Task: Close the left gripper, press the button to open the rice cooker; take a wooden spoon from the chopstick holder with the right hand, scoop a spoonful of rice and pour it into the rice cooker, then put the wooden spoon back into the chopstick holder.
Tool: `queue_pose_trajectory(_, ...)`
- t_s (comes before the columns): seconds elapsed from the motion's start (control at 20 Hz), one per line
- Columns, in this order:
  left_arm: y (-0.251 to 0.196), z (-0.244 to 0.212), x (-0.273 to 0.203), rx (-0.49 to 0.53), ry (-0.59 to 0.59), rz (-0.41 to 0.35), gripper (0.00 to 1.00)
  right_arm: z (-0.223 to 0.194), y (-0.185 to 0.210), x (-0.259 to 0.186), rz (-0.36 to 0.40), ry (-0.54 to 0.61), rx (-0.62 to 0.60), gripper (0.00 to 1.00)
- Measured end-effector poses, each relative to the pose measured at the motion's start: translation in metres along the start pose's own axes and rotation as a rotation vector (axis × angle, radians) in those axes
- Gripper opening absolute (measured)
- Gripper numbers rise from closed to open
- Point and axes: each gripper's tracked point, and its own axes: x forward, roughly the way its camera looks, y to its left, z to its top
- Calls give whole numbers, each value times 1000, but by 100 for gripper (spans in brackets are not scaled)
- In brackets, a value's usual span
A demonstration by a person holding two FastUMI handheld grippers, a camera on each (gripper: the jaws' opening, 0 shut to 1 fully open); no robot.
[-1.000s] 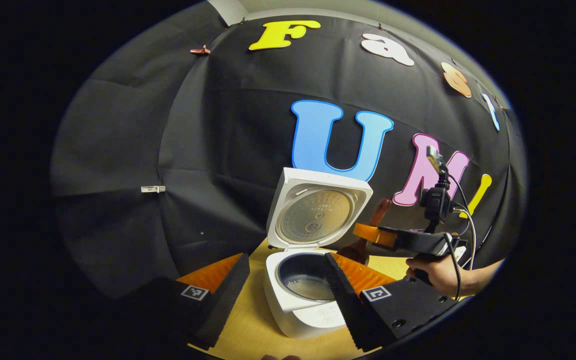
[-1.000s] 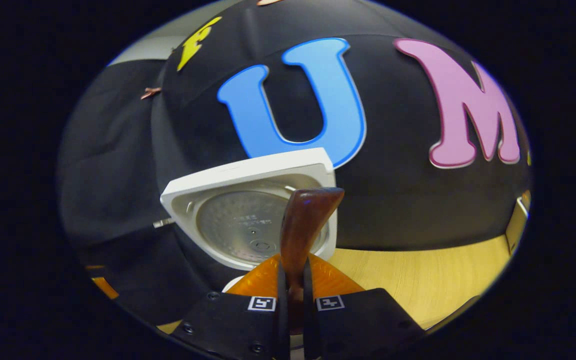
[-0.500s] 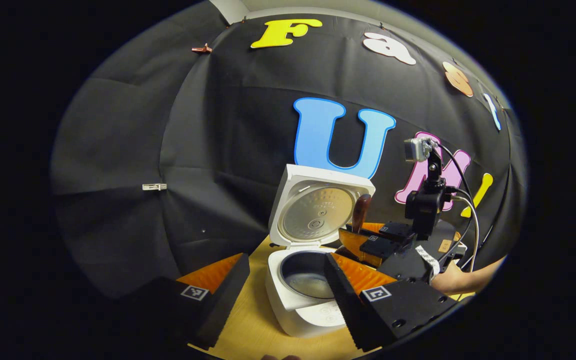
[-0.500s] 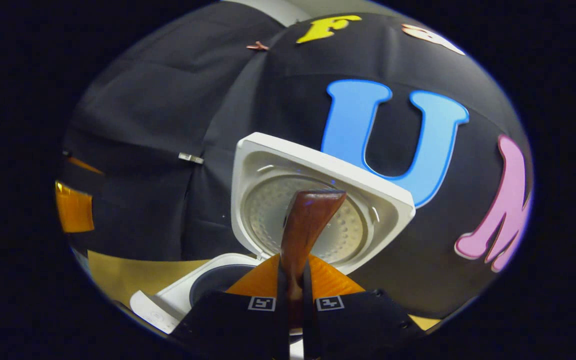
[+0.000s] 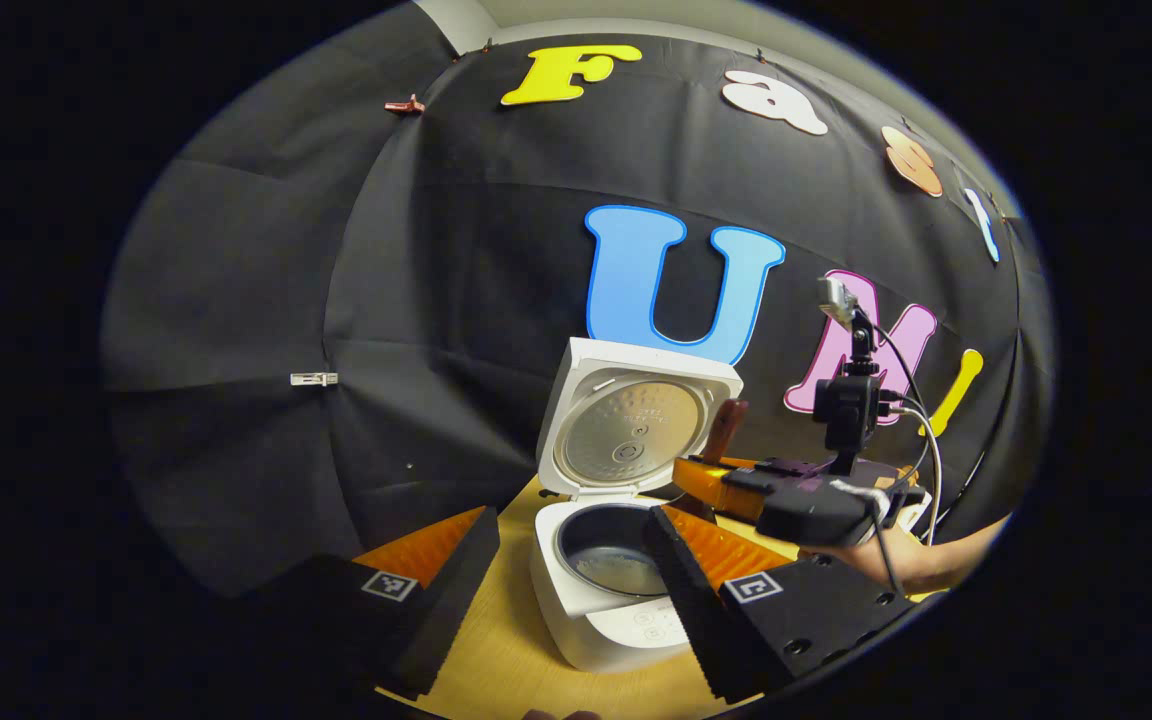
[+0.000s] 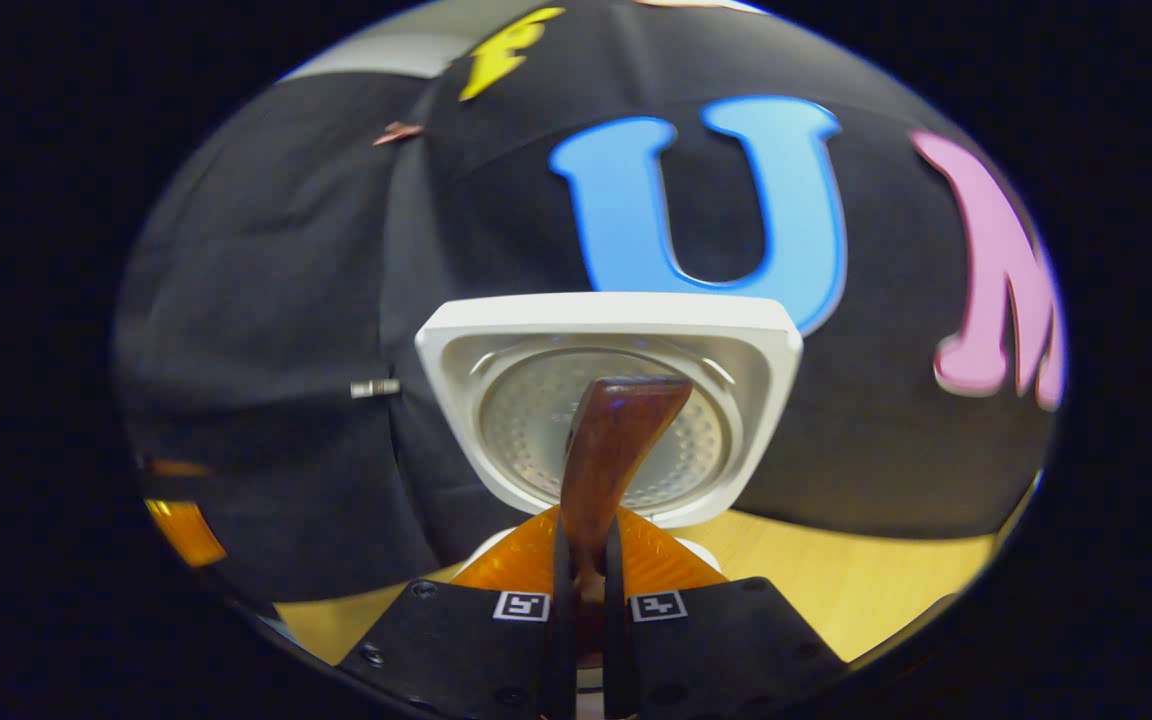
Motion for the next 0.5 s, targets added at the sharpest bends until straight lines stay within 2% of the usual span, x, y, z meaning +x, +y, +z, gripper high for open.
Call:
queue_pose_trajectory(0.15, -5, 1, -4, 7, -3, -1, 95, 18, -26, -12, -16, -31, 299, 14)
queue_pose_trajectory(0.25, -12, 3, -5, 16, -4, -7, 95, 27, -44, -21, -27, -62, 449, 14)
queue_pose_trajectory(0.35, -23, 5, -6, 26, -6, -20, 95, 36, -60, -35, -44, -95, 520, 14)
queue_pose_trajectory(0.4, -29, 6, -6, 31, -8, -28, 92, 40, -68, -42, -52, -117, 538, 14)
queue_pose_trajectory(0.5, -42, 6, -5, 36, -8, -46, 95, 52, -82, -54, -53, -169, 602, 14)
